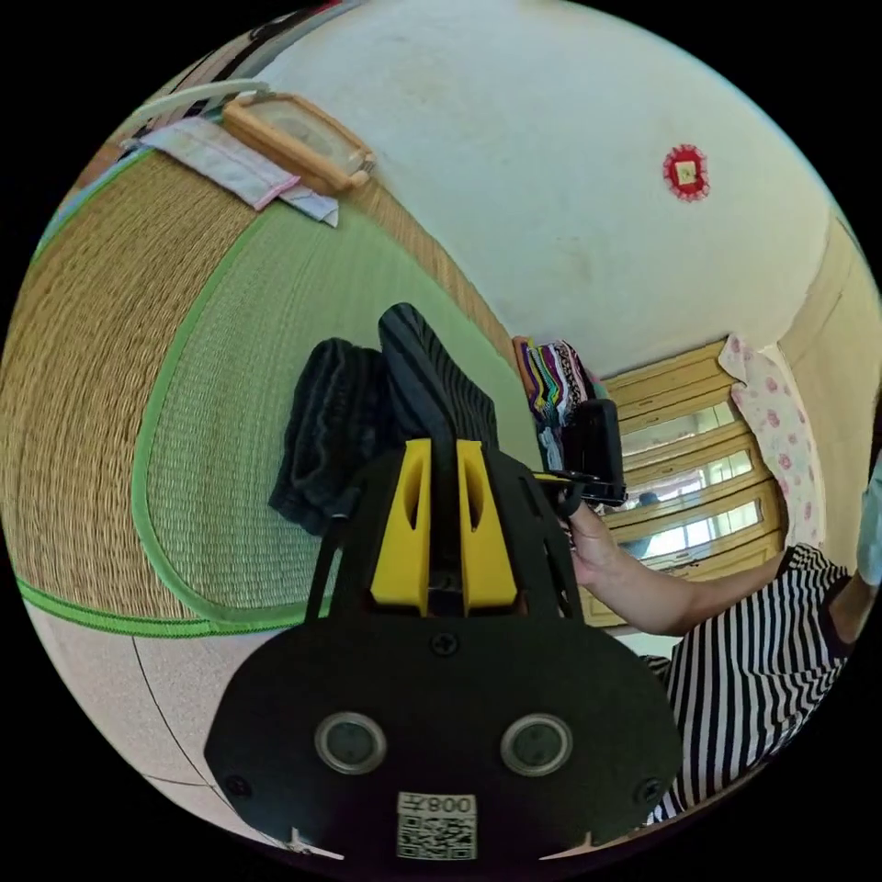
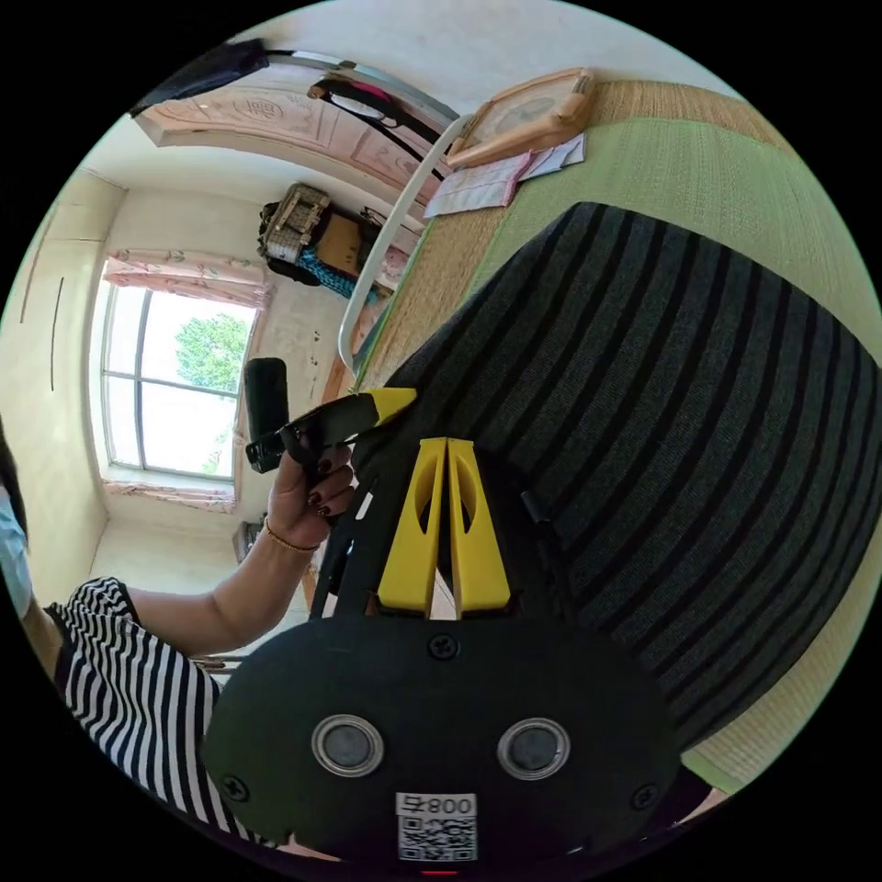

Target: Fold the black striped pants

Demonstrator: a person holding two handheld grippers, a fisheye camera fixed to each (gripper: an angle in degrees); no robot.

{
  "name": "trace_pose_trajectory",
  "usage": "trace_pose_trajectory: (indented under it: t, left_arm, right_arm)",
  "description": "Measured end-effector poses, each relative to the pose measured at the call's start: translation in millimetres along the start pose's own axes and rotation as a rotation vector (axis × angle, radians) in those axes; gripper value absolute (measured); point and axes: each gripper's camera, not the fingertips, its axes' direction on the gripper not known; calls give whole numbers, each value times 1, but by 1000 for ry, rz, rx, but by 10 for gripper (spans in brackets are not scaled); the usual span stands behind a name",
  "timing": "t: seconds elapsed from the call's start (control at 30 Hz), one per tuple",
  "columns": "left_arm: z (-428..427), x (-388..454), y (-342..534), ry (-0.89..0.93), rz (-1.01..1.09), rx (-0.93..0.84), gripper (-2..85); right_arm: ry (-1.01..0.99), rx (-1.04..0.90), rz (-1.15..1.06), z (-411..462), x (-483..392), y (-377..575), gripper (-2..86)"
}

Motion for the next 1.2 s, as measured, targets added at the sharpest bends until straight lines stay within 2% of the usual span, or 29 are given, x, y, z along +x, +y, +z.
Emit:
trace_pose_trajectory:
  t: [0.07,0.13,0.23,0.3,0.37,0.43,0.6,0.67,0.77,0.83,0.93,1.07,1.2]
  left_arm:
    - [-13,8,1,-21,44,68,45]
    - [-23,-2,8,-88,1,102,48]
    - [-7,-44,23,-148,-161,-13,59]
    - [-7,-64,34,-87,-227,6,66]
    - [-19,-71,42,-17,-247,88,74]
    - [-32,-72,58,-4,-265,174,83]
    - [-29,-74,107,40,-338,198,102]
    - [-18,-75,122,91,-372,144,103]
    - [-7,-67,141,66,-385,136,100]
    - [17,-68,145,153,-395,39,97]
    - [48,-64,142,188,-375,-63,85]
    - [70,-55,135,192,-390,-89,55]
    - [72,-44,136,241,-385,-52,38]
  right_arm:
    - [-41,44,-45,-5,-12,2,1]
    - [13,-14,-86,11,-27,0,1]
    - [123,-183,-93,60,-23,4,2]
    - [123,-231,-21,76,-11,12,3]
    - [66,-171,-33,68,-13,25,5]
    - [134,-158,-68,55,-20,43,10]
    - [363,-153,-221,43,-54,88,63]
    - [422,-194,-276,56,-68,103,85]
    - [530,-250,-352,81,-84,127,100]
    - [615,-274,-393,95,-91,142,95]
    - [702,-293,-443,107,-98,154,79]
    - [746,-318,-480,112,-112,159,42]
    - [699,-290,-472,94,-124,166,19]
